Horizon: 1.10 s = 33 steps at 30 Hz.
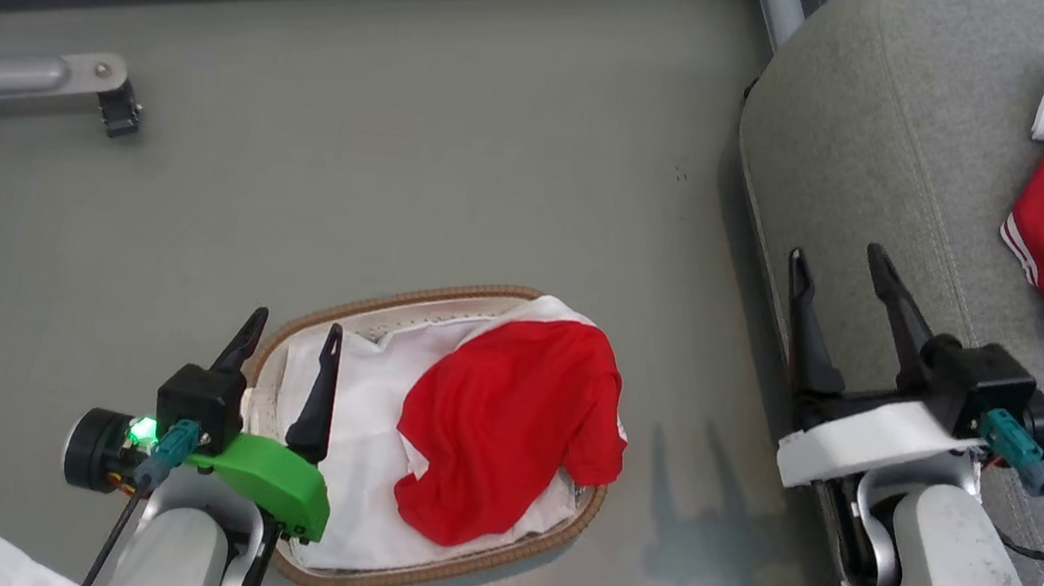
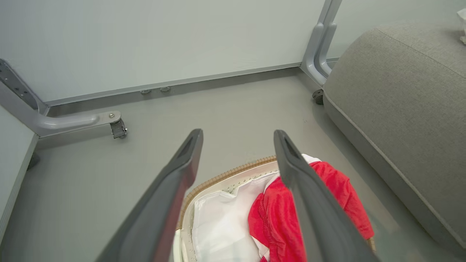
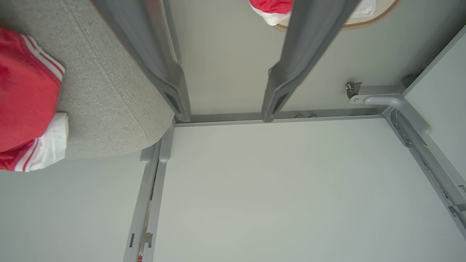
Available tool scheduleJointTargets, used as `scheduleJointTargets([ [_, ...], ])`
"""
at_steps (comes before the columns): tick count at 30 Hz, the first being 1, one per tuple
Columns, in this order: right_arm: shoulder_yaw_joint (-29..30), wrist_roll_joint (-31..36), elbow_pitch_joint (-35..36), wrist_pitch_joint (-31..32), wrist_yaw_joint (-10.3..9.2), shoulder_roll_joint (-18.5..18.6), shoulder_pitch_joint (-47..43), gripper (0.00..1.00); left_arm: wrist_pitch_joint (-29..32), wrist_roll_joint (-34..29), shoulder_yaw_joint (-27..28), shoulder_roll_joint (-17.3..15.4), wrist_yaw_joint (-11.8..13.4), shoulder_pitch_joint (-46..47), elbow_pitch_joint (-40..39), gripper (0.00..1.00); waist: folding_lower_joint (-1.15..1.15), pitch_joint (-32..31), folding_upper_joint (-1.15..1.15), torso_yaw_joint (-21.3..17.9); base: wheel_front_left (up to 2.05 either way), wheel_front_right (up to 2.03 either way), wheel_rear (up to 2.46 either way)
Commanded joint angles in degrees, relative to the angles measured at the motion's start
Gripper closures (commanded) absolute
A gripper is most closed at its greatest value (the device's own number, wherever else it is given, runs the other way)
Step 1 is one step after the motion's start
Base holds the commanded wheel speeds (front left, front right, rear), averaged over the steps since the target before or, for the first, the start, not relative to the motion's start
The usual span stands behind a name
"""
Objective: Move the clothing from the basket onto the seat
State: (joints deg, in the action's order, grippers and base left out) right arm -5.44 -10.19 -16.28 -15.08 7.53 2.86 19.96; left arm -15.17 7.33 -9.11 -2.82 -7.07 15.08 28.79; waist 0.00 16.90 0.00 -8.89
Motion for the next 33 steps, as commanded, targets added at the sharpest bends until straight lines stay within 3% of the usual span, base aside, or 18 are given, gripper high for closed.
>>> scheduleJointTargets([
  [1,0.0,-0.5,0.9,-0.1,-0.08,0.1,1.2,0.00,0.0,-0.3,-0.5,-0.5,-0.3,2.1,1.0,0.00,0.00,7.5,0.00,-4.9,0.00,0.00,0.00],
  [20,2.5,-5.3,13.0,-0.1,-0.08,0.1,11.0,0.00,0.0,7.8,-16.8,-7.4,-0.4,24.2,18.8,0.00,0.00,26.4,0.00,-8.6,0.00,0.00,0.00],
  [33,2.1,-6.5,17.4,-0.1,-0.08,0.2,13.5,0.00,0.0,15.6,-29.1,-9.4,-0.4,33.2,26.9,0.00,0.00,33.4,0.00,-9.6,0.00,0.00,0.00],
])
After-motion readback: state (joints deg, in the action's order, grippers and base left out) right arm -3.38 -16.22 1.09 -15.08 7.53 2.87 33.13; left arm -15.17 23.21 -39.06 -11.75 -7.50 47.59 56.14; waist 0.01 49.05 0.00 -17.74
